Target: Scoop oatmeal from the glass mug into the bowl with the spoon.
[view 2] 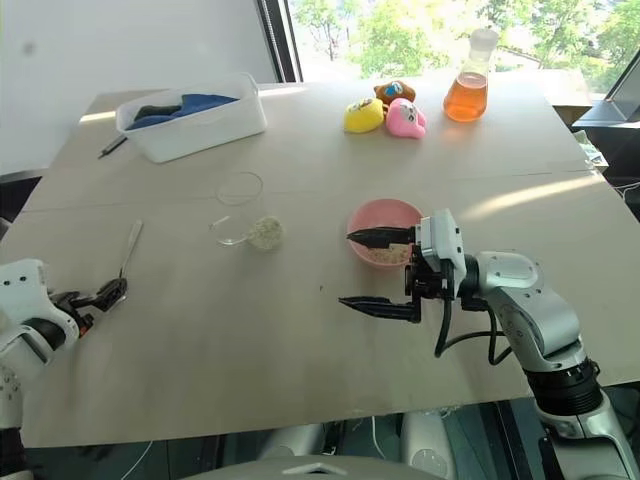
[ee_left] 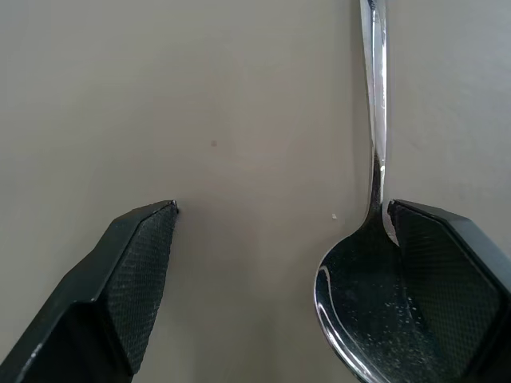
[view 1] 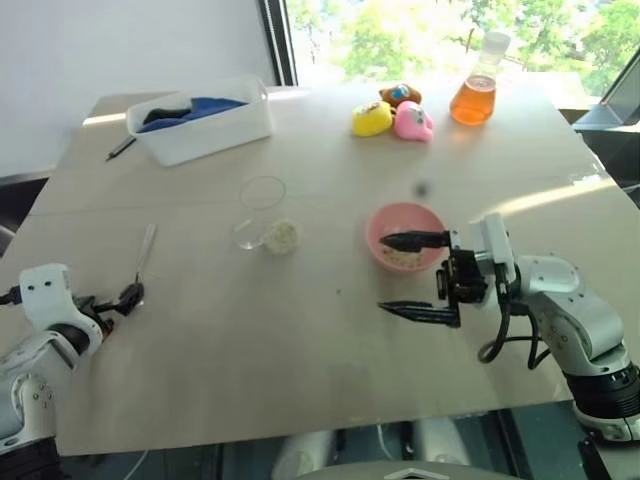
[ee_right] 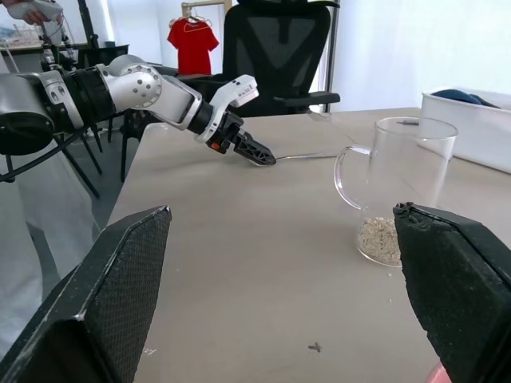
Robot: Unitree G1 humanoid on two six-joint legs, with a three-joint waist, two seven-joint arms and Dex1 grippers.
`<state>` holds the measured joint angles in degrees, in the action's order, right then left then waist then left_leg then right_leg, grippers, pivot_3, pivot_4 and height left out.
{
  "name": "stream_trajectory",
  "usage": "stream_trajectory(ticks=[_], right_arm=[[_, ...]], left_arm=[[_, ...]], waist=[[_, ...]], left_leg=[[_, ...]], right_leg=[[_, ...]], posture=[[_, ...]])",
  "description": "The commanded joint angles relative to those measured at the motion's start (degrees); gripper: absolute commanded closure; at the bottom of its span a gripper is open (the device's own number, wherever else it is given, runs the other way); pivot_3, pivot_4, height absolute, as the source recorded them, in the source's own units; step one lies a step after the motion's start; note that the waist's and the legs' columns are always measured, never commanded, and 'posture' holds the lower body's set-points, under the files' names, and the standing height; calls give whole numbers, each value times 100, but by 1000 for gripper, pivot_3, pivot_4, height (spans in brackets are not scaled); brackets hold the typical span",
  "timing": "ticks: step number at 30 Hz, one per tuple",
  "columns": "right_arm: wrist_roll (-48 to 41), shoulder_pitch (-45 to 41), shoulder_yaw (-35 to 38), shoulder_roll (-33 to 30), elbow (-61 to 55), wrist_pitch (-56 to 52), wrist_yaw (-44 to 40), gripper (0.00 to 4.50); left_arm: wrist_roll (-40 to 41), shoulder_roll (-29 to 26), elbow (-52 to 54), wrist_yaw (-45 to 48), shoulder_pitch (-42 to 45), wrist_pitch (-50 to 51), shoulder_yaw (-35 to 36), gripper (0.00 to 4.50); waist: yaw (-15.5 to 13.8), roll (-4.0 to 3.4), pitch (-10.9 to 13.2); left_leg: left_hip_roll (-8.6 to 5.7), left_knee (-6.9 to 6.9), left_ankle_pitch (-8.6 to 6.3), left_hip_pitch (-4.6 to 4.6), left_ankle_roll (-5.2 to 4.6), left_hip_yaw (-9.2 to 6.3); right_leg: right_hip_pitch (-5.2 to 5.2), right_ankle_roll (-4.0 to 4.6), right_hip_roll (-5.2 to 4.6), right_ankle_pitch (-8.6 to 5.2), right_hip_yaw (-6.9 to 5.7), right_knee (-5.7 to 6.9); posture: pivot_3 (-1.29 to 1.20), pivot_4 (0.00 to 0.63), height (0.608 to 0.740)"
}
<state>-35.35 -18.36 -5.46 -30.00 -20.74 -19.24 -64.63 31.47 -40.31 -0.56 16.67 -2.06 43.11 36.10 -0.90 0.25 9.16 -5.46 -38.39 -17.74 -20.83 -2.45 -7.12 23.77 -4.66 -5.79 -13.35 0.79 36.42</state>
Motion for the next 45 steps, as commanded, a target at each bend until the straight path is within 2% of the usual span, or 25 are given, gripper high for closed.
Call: stream_trajectory(ticks=[1, 8, 13, 14, 16, 17, 18, 25, 32, 35, 40, 43, 45], right_arm=[[-7, -59, 116, 26, -16, 179, 6, 12], [52, -55, 67, 86, 85, 289, 22, 12], [73, -155, 69, 136, 205, 316, -6, 12], [73, -169, 73, 142, 216, 314, -4, 0], [69, -186, 80, 153, 231, 311, 8, 0], [68, -190, 81, 155, 236, 313, 12, 0], [68, -193, 82, 161, 236, 312, 20, 0], [58, -180, 91, 171, 172, 277, 83, 0], [19, -150, 96, 153, 118, 226, 131, 0], [-13, -154, 92, 152, 87, 177, 171, 0], [-83, -240, 78, 108, 94, 3, 166, 0], [-162, -283, 55, 23, 122, -243, 131, 0], [-328, -283, 25, -94, 102, -671, 181, 0]], left_arm=[[-210, -273, 42, 327, 92, -145, -229, 56], [-520, -487, 125, 552, 267, -321, -453, 56], [-589, -490, -315, 684, 450, -54, -616, 56], [-619, -495, -382, 720, 446, -38, -656, 434], [-678, -500, -531, 734, 455, -9, -713, 667], [-685, -494, -616, 730, 475, 30, -727, 1242], [-705, -491, -681, 737, 490, 24, -742, 1445], [-714, -372, -697, 762, 453, 39, -721, 4457], [-570, 33, -62, 647, -159, 27, -278, 4457], [-299, 377, 658, 843, -644, -153, -27, 4457], [182, 983, 1780, 1113, -1636, -476, 454, 4457], [-195, 1125, 2496, 1531, -2710, -1093, 253, 4457], [-70, 1402, 3031, 1801, -3268, -1439, 158, 4457]], waist=[[9, 1, 0], [47, 2, 0], [54, 2, 0], [56, 2, 0], [78, 1, -1], [81, 0, 0], [86, 0, -1], [136, -7, -5], [188, -16, -10], [180, -17, -10], [162, -17, -10], [171, -9, -9], [166, -11, -8]], left_leg=[[0, -1, 2, 1, 3, -2], [2, -2, 4, 1, 7, 5], [2, -3, 5, 0, 7, 6], [1, -3, 5, 1, 7, 8], [1, -3, 5, 0, 7, 8], [1, -3, 5, 2, 7, 8], [0, -3, 5, 2, 7, 8], [1, -3, 8, 9, 11, 8], [1, -1, 7, 10, 11, 16], [2, 0, 7, 10, 11, 20], [3, -1, 6, 9, 10, 21], [5, -1, 6, 8, 10, 21], [6, 2, 5, 8, 9, 27]], right_leg=[[1, 1, -3, 0, -1, 6], [12, 2, -10, 0, 12, 26], [13, 2, -8, 0, 12, 27], [13, 2, -8, 0, 14, 29], [14, 2, -5, 0, 14, 29], [14, 2, -6, 0, 13, 30], [14, 2, -6, 0, 14, 32], [14, 2, -10, 0, 17, 39], [15, 2, -14, 0, 28, 37], [15, 2, -15, 0, 31, 36], [14, 2, -17, 0, 31, 34], [14, 2, -16, 0, 30, 34], [14, 2, -16, 0, 38, 28]], posture=[[0, 150, 740], [0, 150, 740], [0, 150, 740], [0, 150, 740], [0, 150, 740], [0, 150, 740], [0, 150, 740], [0, 150, 740], [0, 150, 740], [0, 150, 740], [0, 150, 740], [0, 150, 740], [0, 150, 740]])
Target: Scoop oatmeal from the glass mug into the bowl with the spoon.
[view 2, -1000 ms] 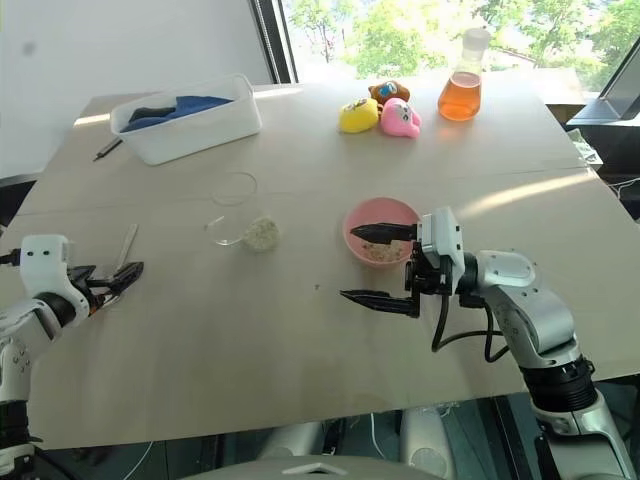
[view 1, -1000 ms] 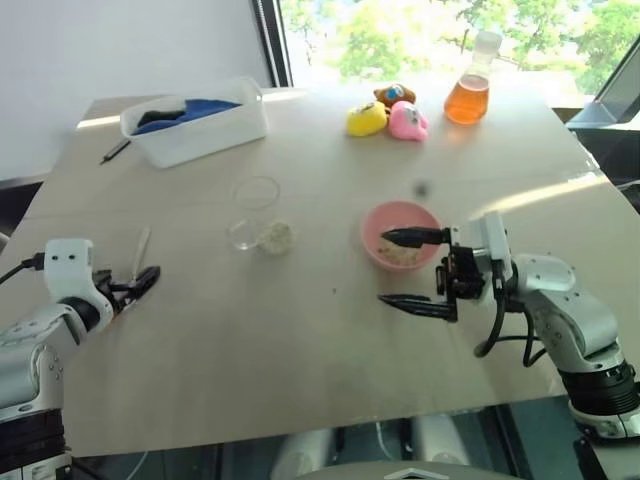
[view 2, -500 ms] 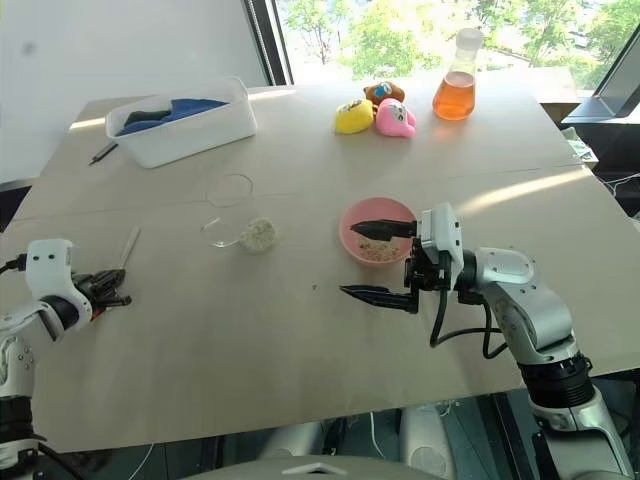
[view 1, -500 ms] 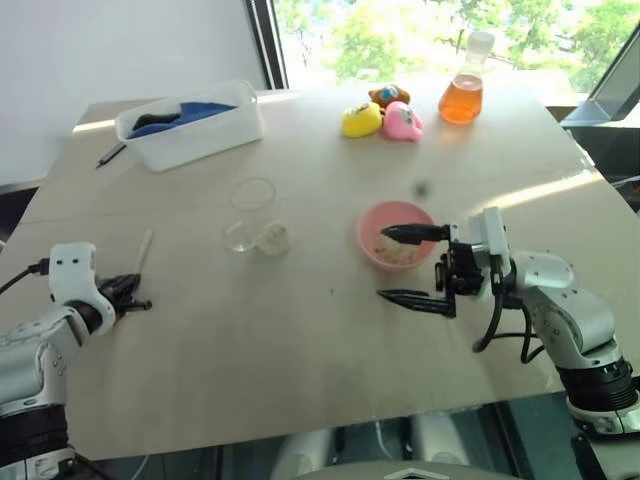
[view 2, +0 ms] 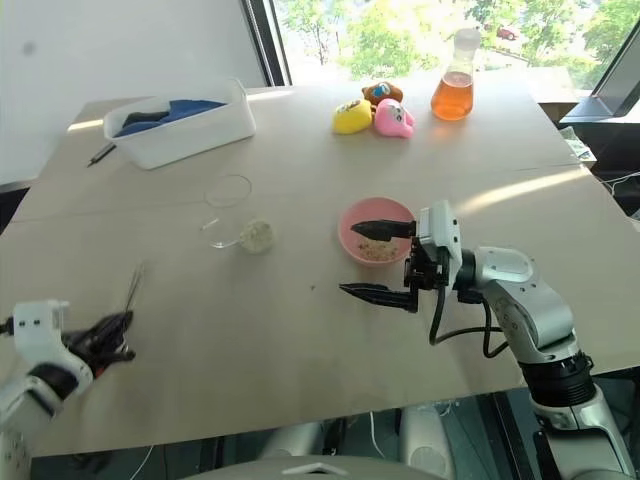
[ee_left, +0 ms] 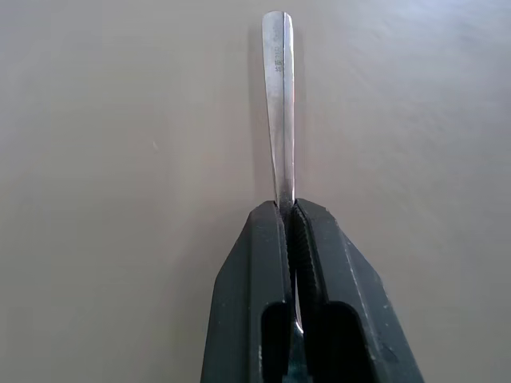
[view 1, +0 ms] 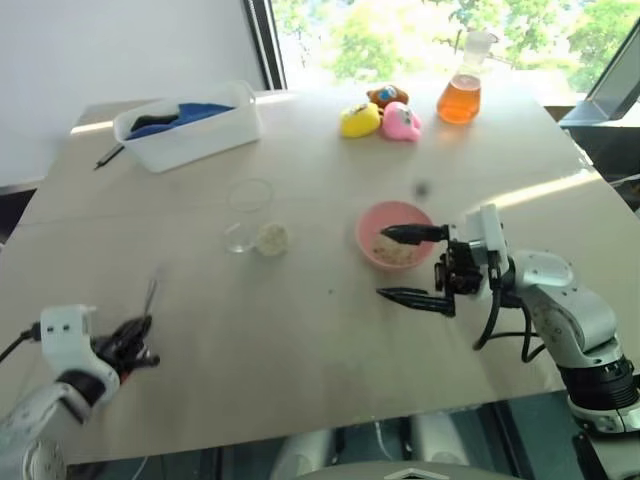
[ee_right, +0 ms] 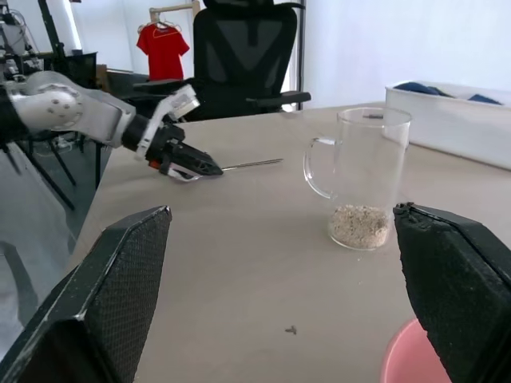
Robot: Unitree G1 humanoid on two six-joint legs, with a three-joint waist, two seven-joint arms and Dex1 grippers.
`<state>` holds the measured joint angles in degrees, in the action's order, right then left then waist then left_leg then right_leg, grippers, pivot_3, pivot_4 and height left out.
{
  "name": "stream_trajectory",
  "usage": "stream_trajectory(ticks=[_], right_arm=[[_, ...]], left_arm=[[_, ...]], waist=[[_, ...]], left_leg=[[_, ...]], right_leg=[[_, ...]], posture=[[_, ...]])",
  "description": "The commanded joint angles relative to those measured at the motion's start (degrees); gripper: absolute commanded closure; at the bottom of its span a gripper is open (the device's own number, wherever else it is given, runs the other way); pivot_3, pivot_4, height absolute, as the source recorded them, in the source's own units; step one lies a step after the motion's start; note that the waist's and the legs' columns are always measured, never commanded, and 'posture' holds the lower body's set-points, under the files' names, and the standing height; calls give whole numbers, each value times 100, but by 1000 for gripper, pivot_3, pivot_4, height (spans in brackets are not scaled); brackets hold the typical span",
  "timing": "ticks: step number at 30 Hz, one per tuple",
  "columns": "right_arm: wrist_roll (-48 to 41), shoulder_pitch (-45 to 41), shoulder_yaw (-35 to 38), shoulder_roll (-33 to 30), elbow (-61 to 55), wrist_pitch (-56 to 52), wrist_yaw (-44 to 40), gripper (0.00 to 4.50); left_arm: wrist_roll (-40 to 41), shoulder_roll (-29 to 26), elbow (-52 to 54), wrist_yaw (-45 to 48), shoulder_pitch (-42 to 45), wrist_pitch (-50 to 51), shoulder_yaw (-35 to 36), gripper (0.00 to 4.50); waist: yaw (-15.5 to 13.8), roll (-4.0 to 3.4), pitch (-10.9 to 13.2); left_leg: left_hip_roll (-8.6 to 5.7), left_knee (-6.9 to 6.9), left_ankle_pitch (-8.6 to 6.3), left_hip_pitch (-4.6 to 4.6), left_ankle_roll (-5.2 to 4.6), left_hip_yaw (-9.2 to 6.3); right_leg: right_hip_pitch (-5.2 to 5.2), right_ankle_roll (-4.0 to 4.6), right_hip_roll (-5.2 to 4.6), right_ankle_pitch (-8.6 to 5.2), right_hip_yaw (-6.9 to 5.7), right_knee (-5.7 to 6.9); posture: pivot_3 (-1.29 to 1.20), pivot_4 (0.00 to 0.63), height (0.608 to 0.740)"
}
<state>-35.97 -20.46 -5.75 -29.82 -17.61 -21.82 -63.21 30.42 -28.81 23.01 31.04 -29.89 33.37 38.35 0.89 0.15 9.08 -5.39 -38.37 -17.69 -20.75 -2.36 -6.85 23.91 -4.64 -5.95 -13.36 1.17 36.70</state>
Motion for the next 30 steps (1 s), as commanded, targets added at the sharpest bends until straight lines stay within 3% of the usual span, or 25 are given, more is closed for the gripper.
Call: stream_trajectory(ticks=[1, 7, 14, 22, 30], right_arm=[[-360, -67, 29, -174, -245, -748, 176, 0], [-513, -372, -251, -112, -459, -2645, 1459, 0], [-1548, -607, 158, 985, -424, -4415, 2929, 0], [-2585, -871, 880, 2488, 19, -5436, 4495, 0], [-2767, -1062, 942, 2693, 100, -5497, 4839, 0]], left_arm=[[107, 403, 945, 454, -670, -644, -169, 4457], [-421, 631, 1944, 966, -1197, -1773, -1457, 4457], [-970, 520, 2293, 681, -293, -1959, -2749, 4457], [-904, 322, 1967, 636, 459, -1890, -3163, 4457], [-1131, 225, 1634, 651, 654, -2136, -3359, 4457]], waist=[[-26, -2, 2], [-179, 7, 3], [-155, 5, 4], [-144, 0, 5], [-92, -3, 5]], left_leg=[[-1, 0, -2, -1, -4, 3], [2, -3, -4, -14, -3, -12], [0, -1, -3, -18, -6, -11], [0, 3, -2, -19, -5, -8], [-2, 1, -2, -18, -5, -5]], right_leg=[[-1, 0, -2, 0, 2, -4], [-5, 8, -7, 4, -1, -11], [0, 8, 1, 5, -16, -16], [14, 9, 25, 5, -13, -6], [22, 9, 31, 5, -10, -1]], posture=[[0, 150, 740], [0, 150, 740], [0, 150, 740], [0, 150, 740], [0, 150, 740]])
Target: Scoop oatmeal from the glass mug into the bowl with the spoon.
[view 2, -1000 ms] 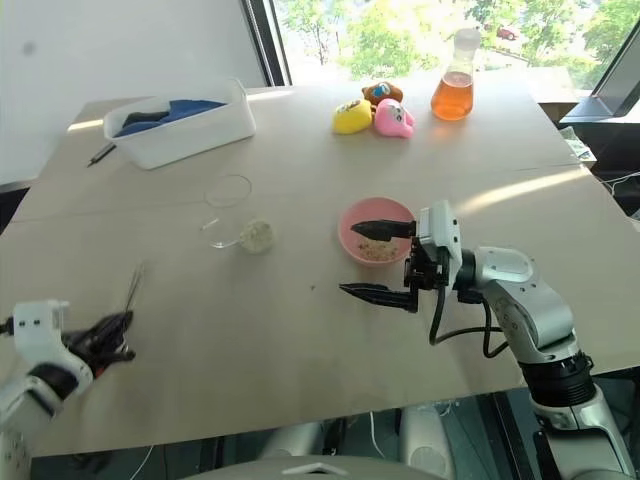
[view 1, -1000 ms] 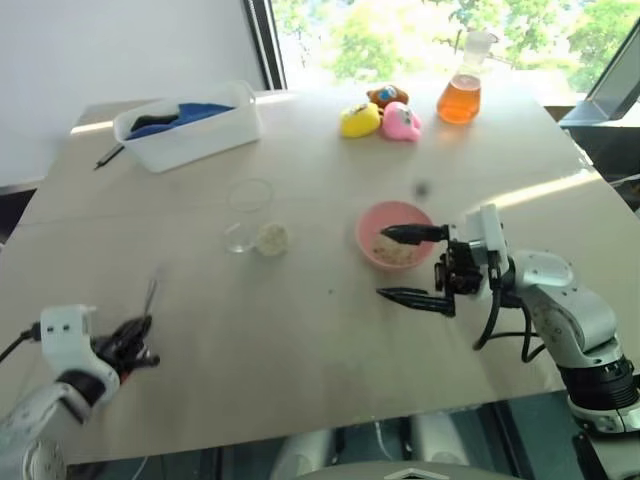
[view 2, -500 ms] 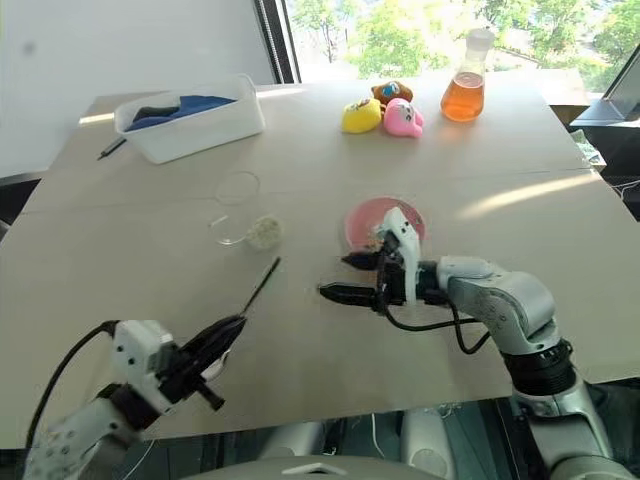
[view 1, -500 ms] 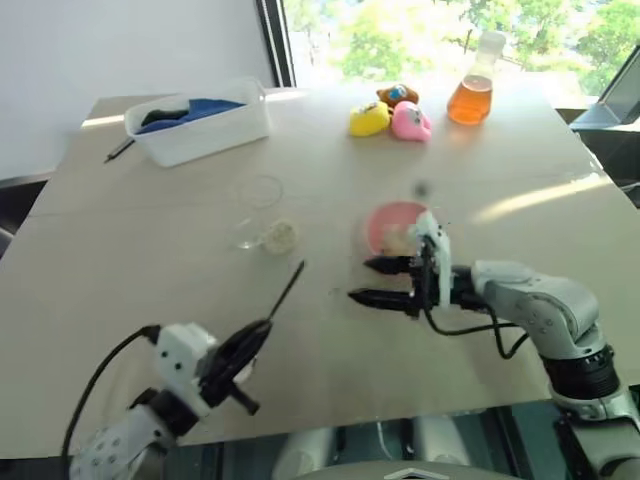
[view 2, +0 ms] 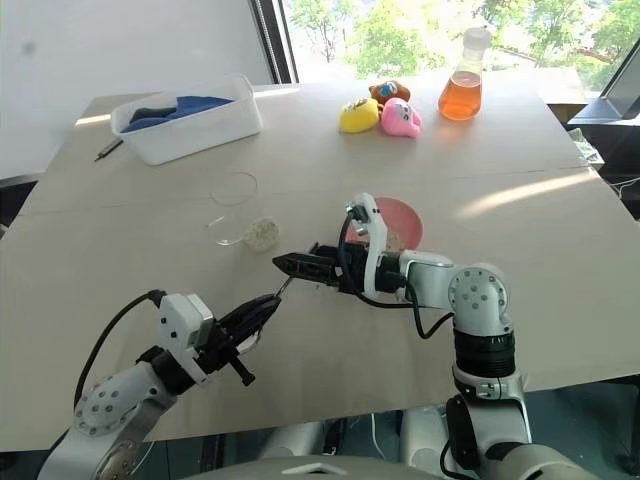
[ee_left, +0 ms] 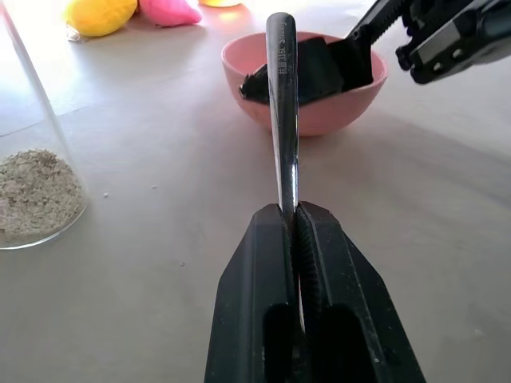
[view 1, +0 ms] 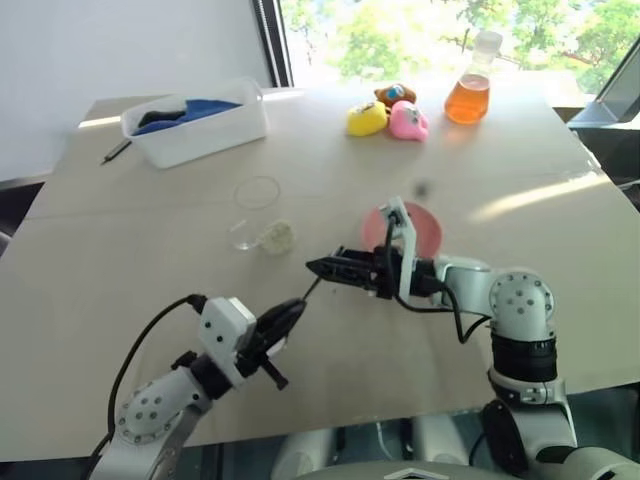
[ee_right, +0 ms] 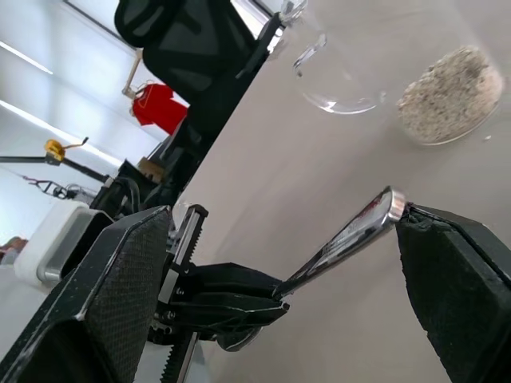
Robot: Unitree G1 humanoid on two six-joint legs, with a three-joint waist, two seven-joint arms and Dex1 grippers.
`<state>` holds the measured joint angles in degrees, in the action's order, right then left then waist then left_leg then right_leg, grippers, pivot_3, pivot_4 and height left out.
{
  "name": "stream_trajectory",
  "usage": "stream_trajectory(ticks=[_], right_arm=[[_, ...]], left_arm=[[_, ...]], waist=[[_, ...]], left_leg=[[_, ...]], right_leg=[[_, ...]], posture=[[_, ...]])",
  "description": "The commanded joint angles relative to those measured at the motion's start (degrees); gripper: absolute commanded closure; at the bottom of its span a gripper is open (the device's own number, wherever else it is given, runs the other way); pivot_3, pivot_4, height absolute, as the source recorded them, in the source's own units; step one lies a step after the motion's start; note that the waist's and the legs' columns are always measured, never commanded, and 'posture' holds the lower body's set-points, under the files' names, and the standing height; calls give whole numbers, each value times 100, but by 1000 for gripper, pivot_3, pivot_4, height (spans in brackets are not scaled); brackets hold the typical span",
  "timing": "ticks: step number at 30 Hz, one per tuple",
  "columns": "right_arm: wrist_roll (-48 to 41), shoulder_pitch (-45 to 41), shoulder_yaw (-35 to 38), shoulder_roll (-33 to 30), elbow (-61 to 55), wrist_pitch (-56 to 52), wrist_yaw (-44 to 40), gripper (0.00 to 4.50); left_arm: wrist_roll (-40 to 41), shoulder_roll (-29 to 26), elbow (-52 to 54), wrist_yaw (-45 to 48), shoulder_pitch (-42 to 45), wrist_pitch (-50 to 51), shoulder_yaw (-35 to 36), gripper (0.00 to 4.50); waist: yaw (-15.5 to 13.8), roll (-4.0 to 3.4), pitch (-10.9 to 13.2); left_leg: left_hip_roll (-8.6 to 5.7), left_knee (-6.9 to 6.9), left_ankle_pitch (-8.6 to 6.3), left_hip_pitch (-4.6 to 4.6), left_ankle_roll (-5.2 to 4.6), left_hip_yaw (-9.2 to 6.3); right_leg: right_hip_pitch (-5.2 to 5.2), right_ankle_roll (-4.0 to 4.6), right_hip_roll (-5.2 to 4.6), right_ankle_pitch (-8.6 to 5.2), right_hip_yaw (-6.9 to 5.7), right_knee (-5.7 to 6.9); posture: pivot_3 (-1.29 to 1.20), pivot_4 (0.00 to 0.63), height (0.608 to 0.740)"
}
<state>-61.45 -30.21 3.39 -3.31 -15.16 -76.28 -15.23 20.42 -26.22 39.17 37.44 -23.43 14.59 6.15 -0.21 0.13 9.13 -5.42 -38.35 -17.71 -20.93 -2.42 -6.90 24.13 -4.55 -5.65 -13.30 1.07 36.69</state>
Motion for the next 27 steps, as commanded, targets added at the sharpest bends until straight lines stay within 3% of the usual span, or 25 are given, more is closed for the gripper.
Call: stream_trajectory(ticks=[1, 15, 20, 26, 27], right_arm=[[-233, -95, 17, 57, -140, -42, 57, 0], [-217, -179, -89, 136, 20, 64, 112, 0], [-200, -230, -112, 147, 69, 114, 98, 1323], [-188, -262, -129, 165, 117, 177, 91, 4218], [-184, -263, -129, 168, 126, 186, 90, 4444]], left_arm=[[-217, -46, -23, 24, 10, -326, -200, 4457], [-612, 194, -365, -389, 176, -706, -458, 4457], [-670, 230, -339, -456, 204, -688, -583, 4500], [-623, 158, -299, -452, 234, -607, -638, 4500], [-618, 151, -297, -455, 248, -597, -636, 4500]], waist=[[40, -1, 0], [103, -3, 0], [103, -3, 0], [103, -3, 0], [99, -3, 0]], left_leg=[[0, 0, 0, 0, 0, 0], [1, 0, 0, -4, 0, 5], [1, 0, 0, -4, 0, 6], [1, 0, 0, -4, 0, 6], [1, 0, 0, -4, 0, 6]], right_leg=[[0, 0, 0, 0, 0, 0], [11, 0, 1, 0, 7, 7], [11, 0, 1, 0, 8, 8], [12, 0, 1, 0, 8, 9], [12, 0, 1, 0, 8, 8]], posture=[[0, 150, 740], [0, 150, 740], [0, 150, 740], [0, 150, 740], [0, 150, 740]])
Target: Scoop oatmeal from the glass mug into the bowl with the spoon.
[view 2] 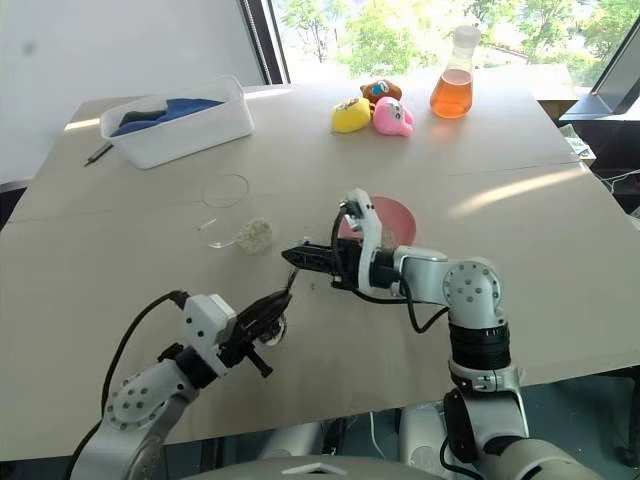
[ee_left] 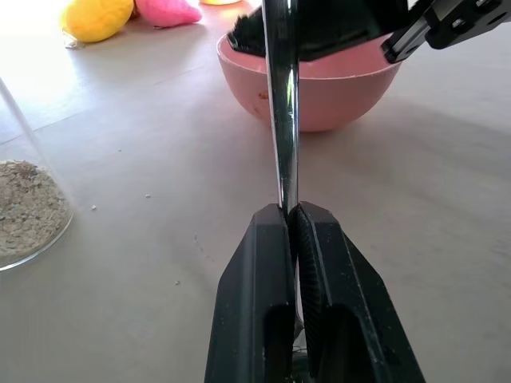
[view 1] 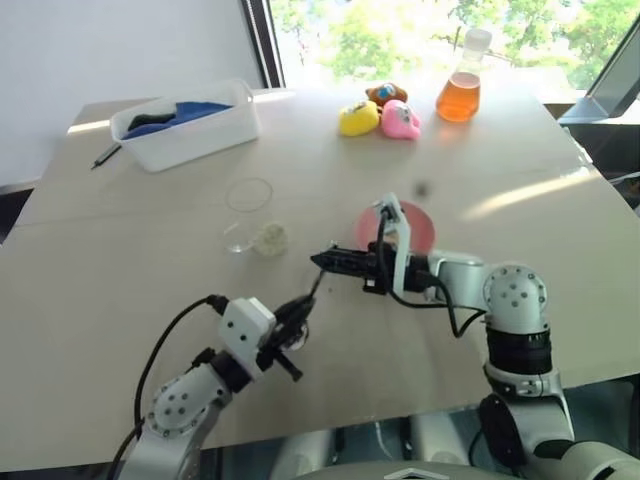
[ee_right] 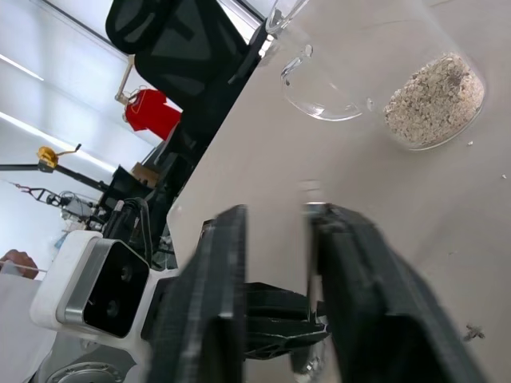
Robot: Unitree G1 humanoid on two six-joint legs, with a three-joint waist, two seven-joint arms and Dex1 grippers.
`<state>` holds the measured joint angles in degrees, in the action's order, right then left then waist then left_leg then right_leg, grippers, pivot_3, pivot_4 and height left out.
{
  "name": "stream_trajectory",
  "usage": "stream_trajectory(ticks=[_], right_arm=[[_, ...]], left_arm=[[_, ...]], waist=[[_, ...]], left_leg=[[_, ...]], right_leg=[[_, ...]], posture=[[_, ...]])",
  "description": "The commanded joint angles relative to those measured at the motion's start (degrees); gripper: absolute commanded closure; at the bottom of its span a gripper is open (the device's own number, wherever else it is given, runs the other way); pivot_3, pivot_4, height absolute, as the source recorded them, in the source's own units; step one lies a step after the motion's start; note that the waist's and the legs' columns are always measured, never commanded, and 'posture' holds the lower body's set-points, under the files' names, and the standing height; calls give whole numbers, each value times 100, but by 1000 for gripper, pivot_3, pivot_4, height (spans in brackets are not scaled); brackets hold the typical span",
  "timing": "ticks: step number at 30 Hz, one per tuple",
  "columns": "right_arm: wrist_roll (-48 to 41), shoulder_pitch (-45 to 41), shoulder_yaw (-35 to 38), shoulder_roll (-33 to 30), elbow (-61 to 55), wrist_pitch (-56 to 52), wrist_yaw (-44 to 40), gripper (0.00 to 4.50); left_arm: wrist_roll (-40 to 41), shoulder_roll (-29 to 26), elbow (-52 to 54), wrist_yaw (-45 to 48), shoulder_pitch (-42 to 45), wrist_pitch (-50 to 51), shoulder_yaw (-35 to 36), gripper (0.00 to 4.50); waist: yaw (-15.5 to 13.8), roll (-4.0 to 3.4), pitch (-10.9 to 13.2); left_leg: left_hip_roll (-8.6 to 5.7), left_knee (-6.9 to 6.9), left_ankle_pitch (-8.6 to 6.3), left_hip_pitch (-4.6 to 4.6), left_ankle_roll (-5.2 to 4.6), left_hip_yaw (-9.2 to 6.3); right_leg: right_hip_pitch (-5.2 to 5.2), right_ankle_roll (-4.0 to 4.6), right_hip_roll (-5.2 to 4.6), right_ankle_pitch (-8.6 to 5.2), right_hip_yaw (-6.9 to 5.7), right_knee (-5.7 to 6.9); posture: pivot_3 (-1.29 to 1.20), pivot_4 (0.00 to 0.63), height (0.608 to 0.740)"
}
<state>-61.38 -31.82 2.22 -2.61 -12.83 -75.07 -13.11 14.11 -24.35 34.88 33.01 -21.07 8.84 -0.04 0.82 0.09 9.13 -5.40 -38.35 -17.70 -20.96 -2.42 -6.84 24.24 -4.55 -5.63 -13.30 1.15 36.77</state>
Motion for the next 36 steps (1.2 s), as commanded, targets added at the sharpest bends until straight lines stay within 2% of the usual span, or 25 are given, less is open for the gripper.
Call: stream_trajectory(ticks=[1, 9, 13, 17, 19, 23, 28, 36], right_arm=[[-183, -102, -8, 104, -99, 74, -117, 4444], [-119, -103, 46, 107, -47, 113, -57, 4444], [-125, -112, 63, 118, -16, 123, -25, 4500], [-220, -218, 285, 202, 147, 118, 166, 4500], [-287, -332, 420, 191, 256, 104, 234, 4500], [-284, -511, 592, 60, 463, 131, 249, 4500], [-240, -666, 712, -89, 605, 252, 192, 4500], [-282, -1084, 965, -254, 766, 368, 183, 4500]], left_arm=[[26, -46, 135, -15, 23, -11, -14, 4500], [371, 100, 128, -284, 139, 256, 282, 4500], [295, 87, 172, -346, 117, 200, 357, 3065], [290, 215, 361, -590, -55, 126, 539, 1098], [59, 251, 527, -716, -324, -116, 671, 1098], [-1202, 301, 478, -1319, -687, -900, 859, 1098], [-1793, 907, -141, -2471, -165, -1164, 1418, 1098], [-2101, 851, -1049, -2671, 722, -1136, 1362, 1098]], waist=[[-2, -1, 0], [1, -1, 0], [7, -2, 0], [10, -1, 0], [8, -1, 0], [2, -3, 1], [-20, -3, 0], [6, -1, -2]], left_leg=[[-1, -1, 0, -2, 0, 0], [0, 0, 0, -2, 0, 1], [1, 0, 0, -1, 0, 1], [0, -1, 0, -2, 0, 3], [0, 0, 0, -1, 0, 7], [1, 4, 0, -3, 0, 11], [0, -1, 0, -3, 0, 9], [-1, -2, 1, -23, 0, 12]], right_leg=[[0, 0, -2, 0, 0, 0], [1, 0, 0, 0, 1, 1], [1, 0, 2, 0, 2, 1], [1, 0, 1, 0, 3, 1], [1, 0, 2, 0, 8, 1], [3, 0, 3, 0, 12, -1], [1, 0, 2, 1, 6, 1], [21, -1, 1, 1, 9, 6]], posture=[[0, 150, 740], [0, 150, 740], [0, 150, 740], [0, 150, 740], [0, 150, 740], [0, 150, 740], [0, 150, 740], [0, 150, 740]])
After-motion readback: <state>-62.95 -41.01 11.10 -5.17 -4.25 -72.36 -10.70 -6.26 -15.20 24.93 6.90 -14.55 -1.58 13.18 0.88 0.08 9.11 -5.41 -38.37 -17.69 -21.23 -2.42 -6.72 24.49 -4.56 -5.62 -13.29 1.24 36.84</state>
